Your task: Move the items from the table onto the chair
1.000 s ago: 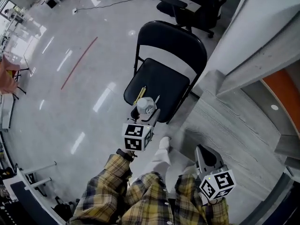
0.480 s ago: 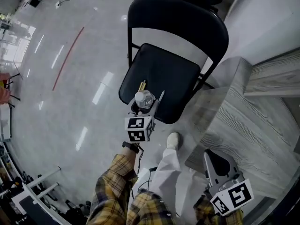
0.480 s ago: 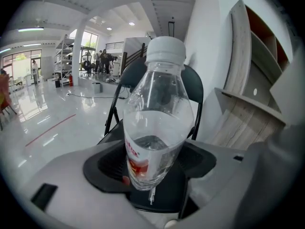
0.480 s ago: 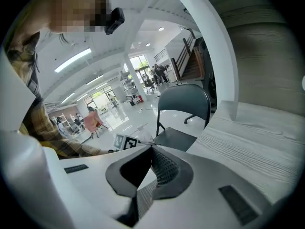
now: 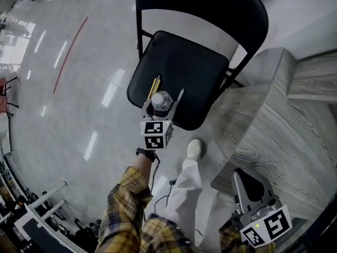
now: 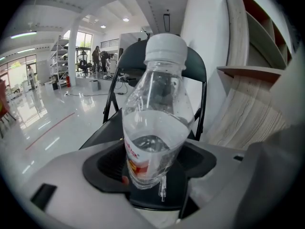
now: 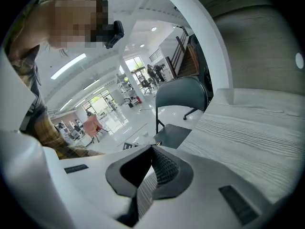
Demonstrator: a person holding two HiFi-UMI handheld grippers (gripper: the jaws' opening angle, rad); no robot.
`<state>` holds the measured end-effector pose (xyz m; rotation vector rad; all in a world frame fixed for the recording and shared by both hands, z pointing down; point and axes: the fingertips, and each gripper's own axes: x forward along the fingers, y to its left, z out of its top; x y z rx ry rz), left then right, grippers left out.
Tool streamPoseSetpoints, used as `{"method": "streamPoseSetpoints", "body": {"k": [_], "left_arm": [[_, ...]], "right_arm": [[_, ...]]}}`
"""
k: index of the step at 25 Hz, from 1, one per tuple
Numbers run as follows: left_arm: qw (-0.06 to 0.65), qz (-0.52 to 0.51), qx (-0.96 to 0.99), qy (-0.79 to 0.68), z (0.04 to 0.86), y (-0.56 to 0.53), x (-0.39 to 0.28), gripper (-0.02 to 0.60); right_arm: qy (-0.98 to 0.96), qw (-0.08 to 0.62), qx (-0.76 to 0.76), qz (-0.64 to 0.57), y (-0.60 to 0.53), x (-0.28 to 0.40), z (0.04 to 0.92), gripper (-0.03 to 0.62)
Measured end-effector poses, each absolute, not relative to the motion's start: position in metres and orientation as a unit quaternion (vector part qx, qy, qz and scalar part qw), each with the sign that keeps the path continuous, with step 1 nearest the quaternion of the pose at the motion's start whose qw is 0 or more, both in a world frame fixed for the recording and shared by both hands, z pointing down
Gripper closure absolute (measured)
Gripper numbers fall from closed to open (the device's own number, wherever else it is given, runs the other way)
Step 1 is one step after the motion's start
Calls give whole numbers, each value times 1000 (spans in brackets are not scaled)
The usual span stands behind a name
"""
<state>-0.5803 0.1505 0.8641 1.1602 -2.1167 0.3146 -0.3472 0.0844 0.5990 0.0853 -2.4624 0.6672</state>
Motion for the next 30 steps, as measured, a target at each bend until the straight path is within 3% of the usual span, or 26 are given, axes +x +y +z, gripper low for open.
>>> {"method": "streamPoseSetpoints", "body": {"k": [13,23,30], "left_arm": [[346,139,444,-814,869,150,-574,249],[394,131,403,-815,868,179,-557,244],[387,86,402,-825,788,189,-530,249]], "right_arm": [[-924,278,50,259,81,-339,597,577],[-929,267,58,250,81,-329,578,577],[-939,241,59,236,80,-322,533,577]]}}
